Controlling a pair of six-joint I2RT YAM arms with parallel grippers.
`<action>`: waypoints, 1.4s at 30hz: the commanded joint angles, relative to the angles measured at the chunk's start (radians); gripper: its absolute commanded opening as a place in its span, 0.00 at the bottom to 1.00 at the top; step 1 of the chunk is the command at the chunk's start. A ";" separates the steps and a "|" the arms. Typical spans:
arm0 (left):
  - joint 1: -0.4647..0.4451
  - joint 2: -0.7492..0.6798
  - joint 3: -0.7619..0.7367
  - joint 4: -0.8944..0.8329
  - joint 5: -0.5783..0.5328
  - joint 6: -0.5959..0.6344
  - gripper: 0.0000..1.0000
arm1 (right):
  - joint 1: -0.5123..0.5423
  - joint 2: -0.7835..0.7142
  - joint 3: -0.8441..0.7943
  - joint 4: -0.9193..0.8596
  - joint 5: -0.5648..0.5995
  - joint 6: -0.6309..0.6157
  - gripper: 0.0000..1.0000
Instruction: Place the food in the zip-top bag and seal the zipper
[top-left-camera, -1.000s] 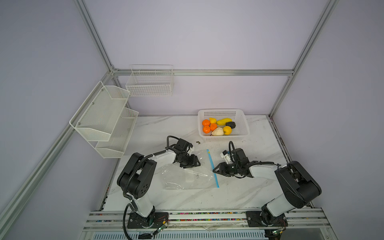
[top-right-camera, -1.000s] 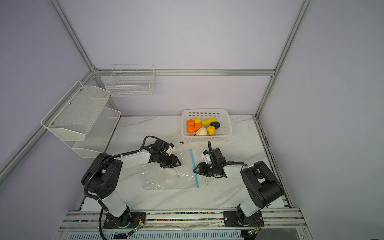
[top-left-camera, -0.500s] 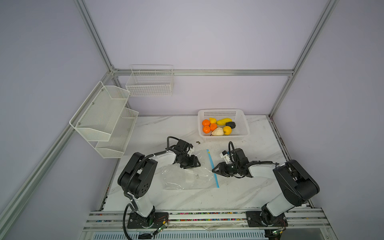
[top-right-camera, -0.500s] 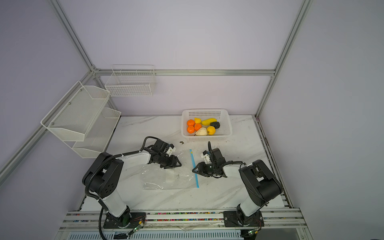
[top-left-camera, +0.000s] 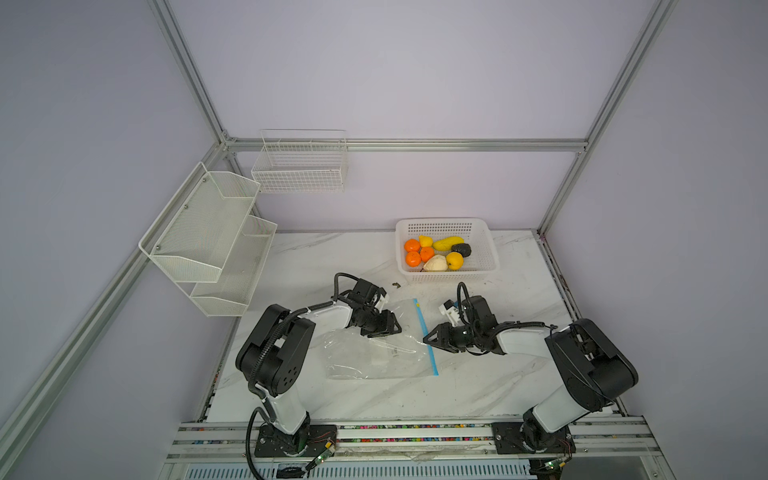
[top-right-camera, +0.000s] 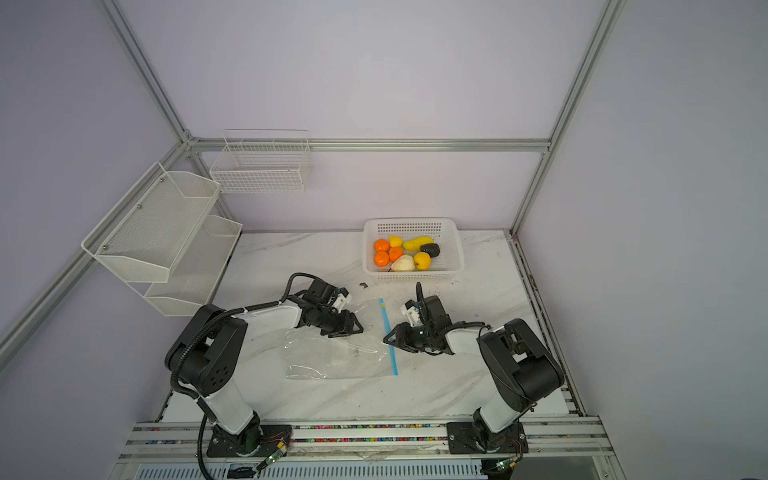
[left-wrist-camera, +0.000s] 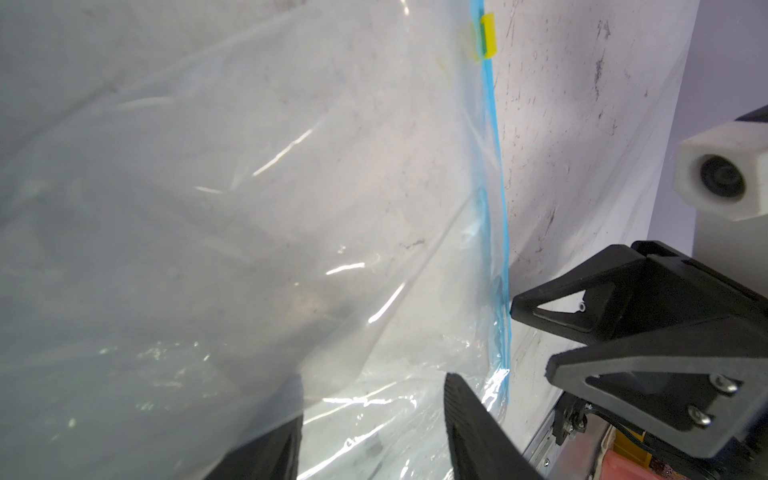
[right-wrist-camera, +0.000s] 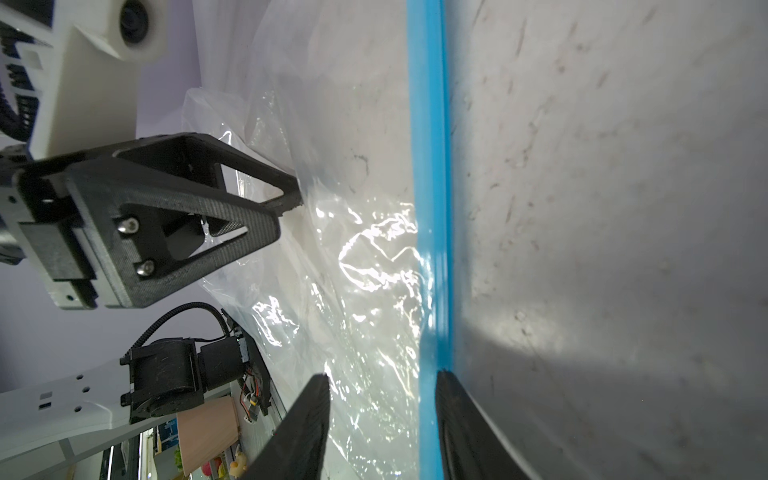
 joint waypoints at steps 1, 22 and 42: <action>-0.001 0.011 -0.041 -0.002 0.003 0.003 0.55 | -0.003 -0.015 0.020 -0.036 0.060 0.012 0.44; -0.081 0.008 0.213 -0.067 0.105 0.015 0.55 | -0.033 -0.022 0.018 -0.016 0.092 0.028 0.43; -0.072 0.105 0.151 0.018 0.104 0.001 0.51 | -0.033 0.011 0.010 0.015 0.061 0.070 0.40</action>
